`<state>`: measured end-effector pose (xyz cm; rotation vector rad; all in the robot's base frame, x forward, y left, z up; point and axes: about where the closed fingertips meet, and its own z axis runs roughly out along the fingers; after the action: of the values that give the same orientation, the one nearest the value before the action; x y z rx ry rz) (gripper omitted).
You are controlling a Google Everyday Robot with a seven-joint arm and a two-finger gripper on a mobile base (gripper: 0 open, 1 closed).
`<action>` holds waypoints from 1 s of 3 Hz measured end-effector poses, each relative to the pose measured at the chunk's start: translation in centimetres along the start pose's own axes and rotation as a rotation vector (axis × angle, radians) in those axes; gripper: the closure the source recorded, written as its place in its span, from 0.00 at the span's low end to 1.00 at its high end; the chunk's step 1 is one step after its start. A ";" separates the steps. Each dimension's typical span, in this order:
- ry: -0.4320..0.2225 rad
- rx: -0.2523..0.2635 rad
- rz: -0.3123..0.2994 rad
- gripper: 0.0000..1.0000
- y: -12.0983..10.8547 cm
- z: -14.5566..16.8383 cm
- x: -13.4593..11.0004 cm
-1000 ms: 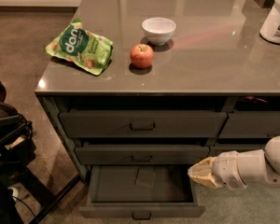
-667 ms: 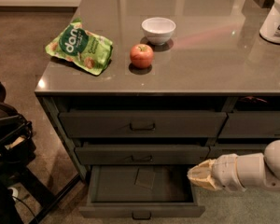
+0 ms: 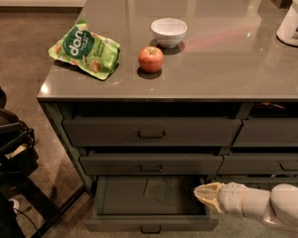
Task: Close bottom drawer
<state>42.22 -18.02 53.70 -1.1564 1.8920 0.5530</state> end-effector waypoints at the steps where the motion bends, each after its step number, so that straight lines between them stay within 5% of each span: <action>1: -0.087 0.033 -0.043 1.00 -3.1 4.1 2.7; 2: -0.156 -0.040 -0.005 1.00 -3.6 9.5 6.9; 3: -0.213 -0.150 0.102 1.00 -1.3 14.4 11.9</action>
Offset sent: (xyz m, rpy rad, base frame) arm 0.0531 0.0530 -0.2413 0.3540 0.0760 0.0987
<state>46.64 -14.42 35.90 -1.0527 1.7559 0.8529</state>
